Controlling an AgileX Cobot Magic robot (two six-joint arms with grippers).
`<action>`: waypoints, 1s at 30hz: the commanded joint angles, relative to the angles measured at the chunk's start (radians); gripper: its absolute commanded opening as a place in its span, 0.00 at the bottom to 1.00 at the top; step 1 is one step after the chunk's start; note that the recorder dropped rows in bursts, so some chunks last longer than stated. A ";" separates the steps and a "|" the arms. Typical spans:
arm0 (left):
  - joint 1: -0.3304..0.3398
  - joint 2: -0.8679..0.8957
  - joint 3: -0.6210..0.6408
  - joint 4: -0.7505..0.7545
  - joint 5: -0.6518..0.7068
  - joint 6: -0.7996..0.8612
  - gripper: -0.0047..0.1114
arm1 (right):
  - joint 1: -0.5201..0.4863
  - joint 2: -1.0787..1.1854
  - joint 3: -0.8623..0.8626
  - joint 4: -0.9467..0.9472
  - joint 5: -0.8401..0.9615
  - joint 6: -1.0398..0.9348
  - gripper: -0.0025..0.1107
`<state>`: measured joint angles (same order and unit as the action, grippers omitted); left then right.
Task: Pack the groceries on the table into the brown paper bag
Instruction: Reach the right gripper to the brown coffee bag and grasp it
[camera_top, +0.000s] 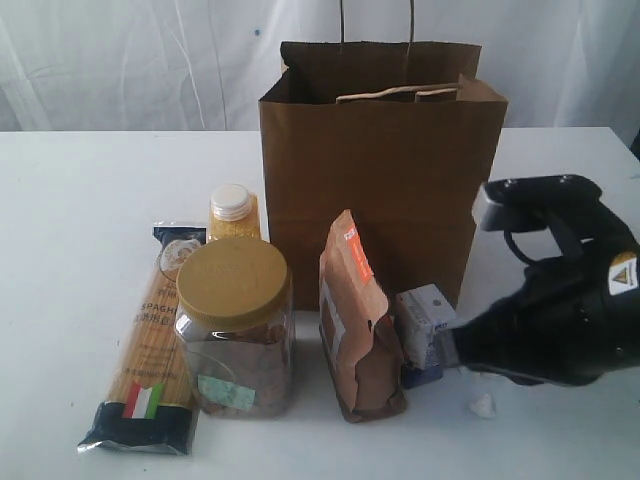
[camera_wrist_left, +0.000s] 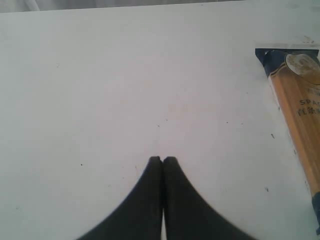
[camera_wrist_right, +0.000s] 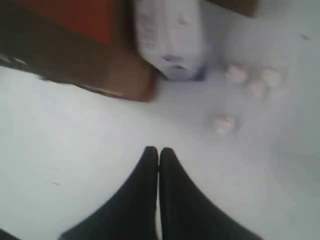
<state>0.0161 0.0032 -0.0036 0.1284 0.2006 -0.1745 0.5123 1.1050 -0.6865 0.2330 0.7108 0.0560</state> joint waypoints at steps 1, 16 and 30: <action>0.005 -0.003 0.004 0.000 0.002 -0.005 0.04 | 0.005 0.004 -0.008 0.173 -0.156 -0.136 0.02; 0.005 -0.003 0.004 0.000 0.002 -0.005 0.04 | 0.005 0.004 -0.028 0.143 -0.257 -0.166 0.57; 0.005 -0.003 0.004 0.000 0.002 -0.005 0.04 | 0.138 0.054 -0.188 0.147 -0.136 -0.224 0.61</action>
<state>0.0161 0.0032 -0.0036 0.1284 0.2006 -0.1745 0.6156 1.1251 -0.8473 0.4050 0.6061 -0.1810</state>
